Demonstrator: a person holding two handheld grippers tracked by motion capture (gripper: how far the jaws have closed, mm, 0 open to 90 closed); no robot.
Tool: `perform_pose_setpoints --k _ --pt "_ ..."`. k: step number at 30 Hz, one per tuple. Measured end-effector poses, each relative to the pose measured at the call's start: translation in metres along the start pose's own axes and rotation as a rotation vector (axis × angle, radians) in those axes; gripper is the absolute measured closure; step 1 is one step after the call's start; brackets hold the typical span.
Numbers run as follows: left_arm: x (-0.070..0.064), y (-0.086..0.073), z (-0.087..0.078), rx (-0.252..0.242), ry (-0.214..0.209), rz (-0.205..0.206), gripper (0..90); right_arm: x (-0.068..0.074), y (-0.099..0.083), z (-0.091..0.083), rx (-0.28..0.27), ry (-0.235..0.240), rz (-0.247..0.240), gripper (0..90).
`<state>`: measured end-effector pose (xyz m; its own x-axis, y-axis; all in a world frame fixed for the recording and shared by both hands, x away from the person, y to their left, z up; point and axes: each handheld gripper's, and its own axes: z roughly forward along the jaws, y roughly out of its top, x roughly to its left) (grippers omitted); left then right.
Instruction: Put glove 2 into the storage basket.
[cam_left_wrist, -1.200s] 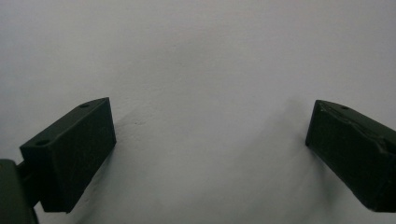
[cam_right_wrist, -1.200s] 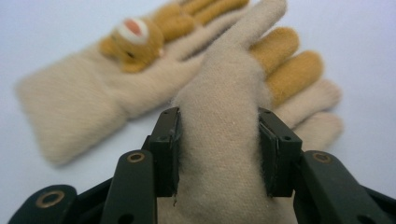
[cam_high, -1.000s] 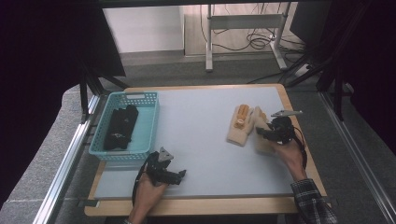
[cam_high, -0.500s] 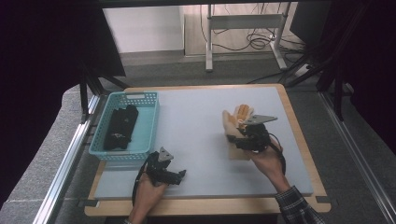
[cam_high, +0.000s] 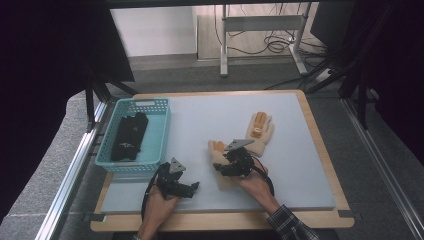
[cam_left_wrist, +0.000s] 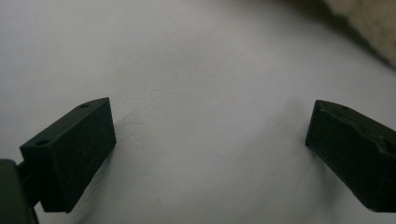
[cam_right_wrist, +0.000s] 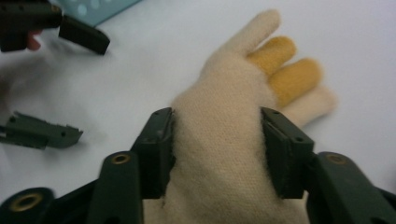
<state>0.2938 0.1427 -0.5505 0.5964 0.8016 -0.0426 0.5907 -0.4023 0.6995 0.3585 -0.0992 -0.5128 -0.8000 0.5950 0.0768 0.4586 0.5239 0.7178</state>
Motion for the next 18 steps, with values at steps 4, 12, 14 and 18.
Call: perform_pose_setpoints --k 4,12,14,18 --pt "0.0 0.0 0.0 0.0 0.0 0.0 1.9 -0.001 -0.002 -0.004 -0.003 0.027 -0.008 31.0" --pt "0.0 0.0 0.0 0.002 0.0 0.003 1.9 -0.021 -0.009 -0.04 -0.023 -0.003 -0.012 54.5" --pt "0.0 0.0 0.0 0.002 0.0 0.003 1.9 -0.027 -0.018 -0.044 -0.007 0.002 0.0 64.4" --pt "0.0 0.0 0.0 0.0 0.0 -0.002 1.9 -0.029 -0.039 -0.047 0.011 0.006 0.005 73.7"
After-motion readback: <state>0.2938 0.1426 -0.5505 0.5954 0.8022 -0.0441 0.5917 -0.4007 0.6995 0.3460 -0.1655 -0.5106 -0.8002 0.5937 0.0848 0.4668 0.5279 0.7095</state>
